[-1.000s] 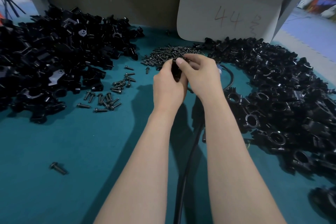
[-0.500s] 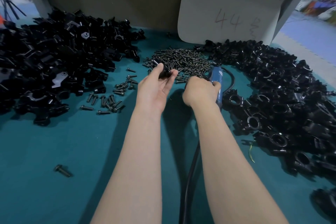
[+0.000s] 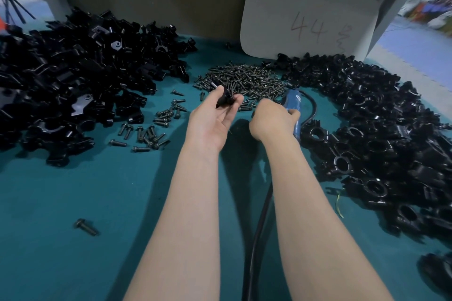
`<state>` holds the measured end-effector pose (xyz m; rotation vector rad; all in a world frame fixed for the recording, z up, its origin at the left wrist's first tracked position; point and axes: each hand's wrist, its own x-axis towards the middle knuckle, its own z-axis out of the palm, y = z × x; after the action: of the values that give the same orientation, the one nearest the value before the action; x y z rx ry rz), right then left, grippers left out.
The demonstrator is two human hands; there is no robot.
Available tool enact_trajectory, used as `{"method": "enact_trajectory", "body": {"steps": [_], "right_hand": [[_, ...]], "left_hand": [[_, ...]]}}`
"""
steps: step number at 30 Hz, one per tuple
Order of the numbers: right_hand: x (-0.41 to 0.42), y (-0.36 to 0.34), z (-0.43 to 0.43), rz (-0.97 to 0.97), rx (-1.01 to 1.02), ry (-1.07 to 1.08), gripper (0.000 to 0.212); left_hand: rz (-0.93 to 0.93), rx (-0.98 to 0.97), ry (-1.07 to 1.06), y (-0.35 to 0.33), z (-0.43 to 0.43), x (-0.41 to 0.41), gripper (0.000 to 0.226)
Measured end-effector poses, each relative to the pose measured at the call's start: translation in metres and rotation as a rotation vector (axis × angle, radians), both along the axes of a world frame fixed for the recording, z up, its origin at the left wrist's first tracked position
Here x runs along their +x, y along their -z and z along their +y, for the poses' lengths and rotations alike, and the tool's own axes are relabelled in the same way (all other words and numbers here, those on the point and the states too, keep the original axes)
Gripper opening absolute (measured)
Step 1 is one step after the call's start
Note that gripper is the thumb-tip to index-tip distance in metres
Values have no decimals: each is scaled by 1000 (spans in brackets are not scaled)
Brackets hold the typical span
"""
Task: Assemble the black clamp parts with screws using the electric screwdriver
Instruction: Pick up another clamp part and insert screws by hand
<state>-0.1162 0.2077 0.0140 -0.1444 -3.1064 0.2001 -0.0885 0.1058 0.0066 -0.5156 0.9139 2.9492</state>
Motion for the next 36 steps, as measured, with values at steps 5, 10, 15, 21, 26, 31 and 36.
{"method": "enact_trajectory", "body": {"steps": [5, 10, 15, 21, 26, 31, 36], "right_hand": [[1, -3, 1, -106, 46, -18, 21], [2, -4, -2, -146, 92, -33, 13], [4, -7, 5, -33, -78, -19, 15], [3, -10, -1, 68, -442, -117, 29], [-10, 7, -24, -80, -294, -133, 46], [-8, 14, -32, 20, -287, -61, 30], [-8, 8, -33, -75, -306, -41, 29]], "left_hand": [[-15, 8, 9, 0, 1, 0, 13], [-26, 26, 8, 1, 0, 1, 13], [-37, 24, -5, 1, 1, 1, 12], [-27, 69, -125, 0, -4, -1, 11], [-28, 76, -172, 1, -5, -2, 11], [-39, 82, -138, 1, -2, -3, 9], [-64, 75, -106, 2, -1, -2, 9]]}}
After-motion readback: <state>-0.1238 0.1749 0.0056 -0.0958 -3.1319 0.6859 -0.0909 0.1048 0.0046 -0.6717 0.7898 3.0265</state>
